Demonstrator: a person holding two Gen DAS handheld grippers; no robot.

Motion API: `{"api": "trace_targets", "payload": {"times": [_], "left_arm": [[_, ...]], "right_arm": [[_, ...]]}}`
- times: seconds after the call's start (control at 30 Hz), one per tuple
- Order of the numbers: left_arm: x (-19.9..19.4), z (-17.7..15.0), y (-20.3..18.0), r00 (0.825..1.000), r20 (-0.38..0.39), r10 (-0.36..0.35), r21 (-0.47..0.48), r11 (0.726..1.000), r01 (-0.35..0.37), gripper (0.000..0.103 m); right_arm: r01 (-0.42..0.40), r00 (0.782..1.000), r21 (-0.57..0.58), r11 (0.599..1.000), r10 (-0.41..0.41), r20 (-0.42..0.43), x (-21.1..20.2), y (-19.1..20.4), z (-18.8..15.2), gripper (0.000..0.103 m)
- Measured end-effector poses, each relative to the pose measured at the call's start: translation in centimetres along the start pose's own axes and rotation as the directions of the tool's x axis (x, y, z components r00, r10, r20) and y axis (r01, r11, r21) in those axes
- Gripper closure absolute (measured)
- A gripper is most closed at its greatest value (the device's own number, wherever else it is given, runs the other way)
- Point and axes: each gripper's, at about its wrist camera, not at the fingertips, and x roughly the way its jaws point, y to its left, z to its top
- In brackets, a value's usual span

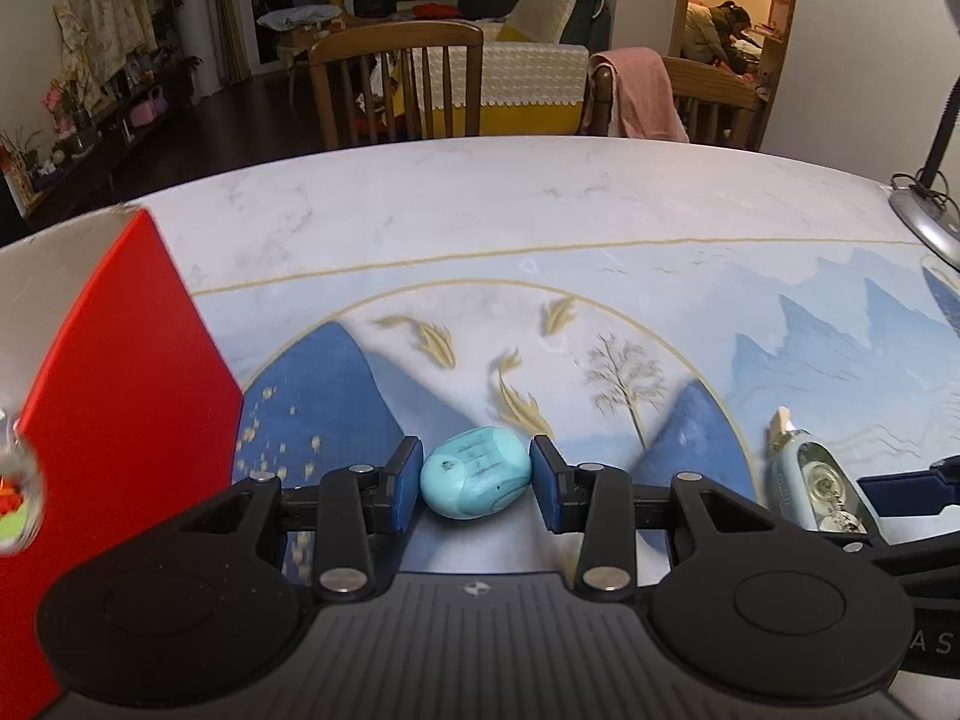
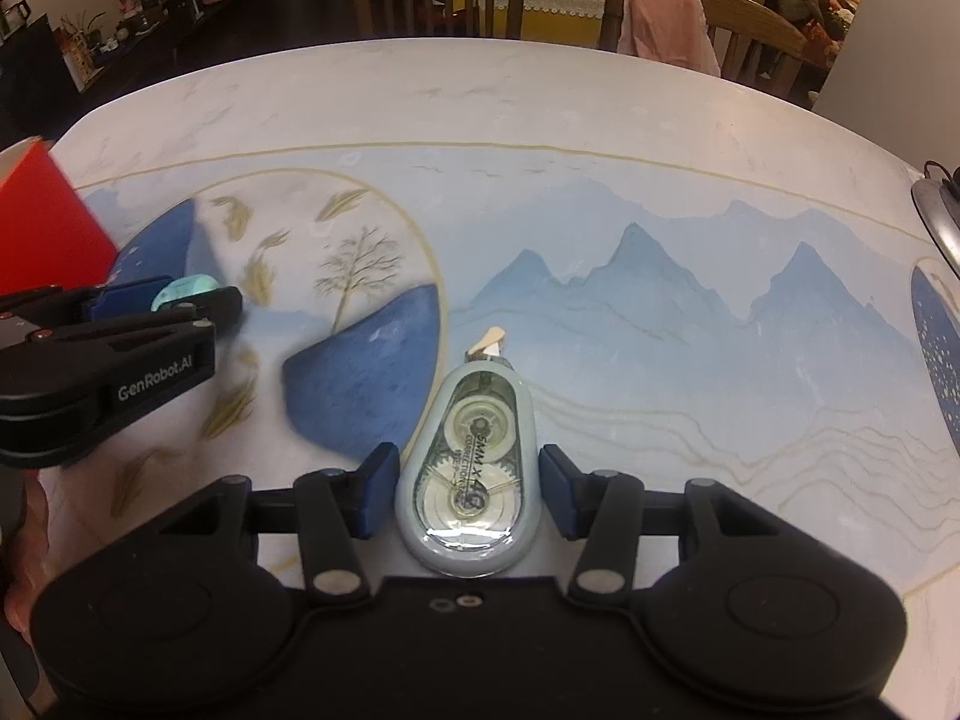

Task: Organize rigid objects
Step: 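Carry the dispenser with the right tool while the left tool carries the eraser into the box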

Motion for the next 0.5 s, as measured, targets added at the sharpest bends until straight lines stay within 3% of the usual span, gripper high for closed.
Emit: {"api": "trace_targets", "payload": {"times": [0.5], "left_arm": [[-8.4, -1.2, 1.2, 0.997, 0.014, -0.074, -0.014, 0.997, 0.074, 0.065]], "right_arm": [[-0.082, 0.996, -0.105, 0.991, 0.085, 0.023, -7.7, 3.6, -3.2, 0.053]]}}
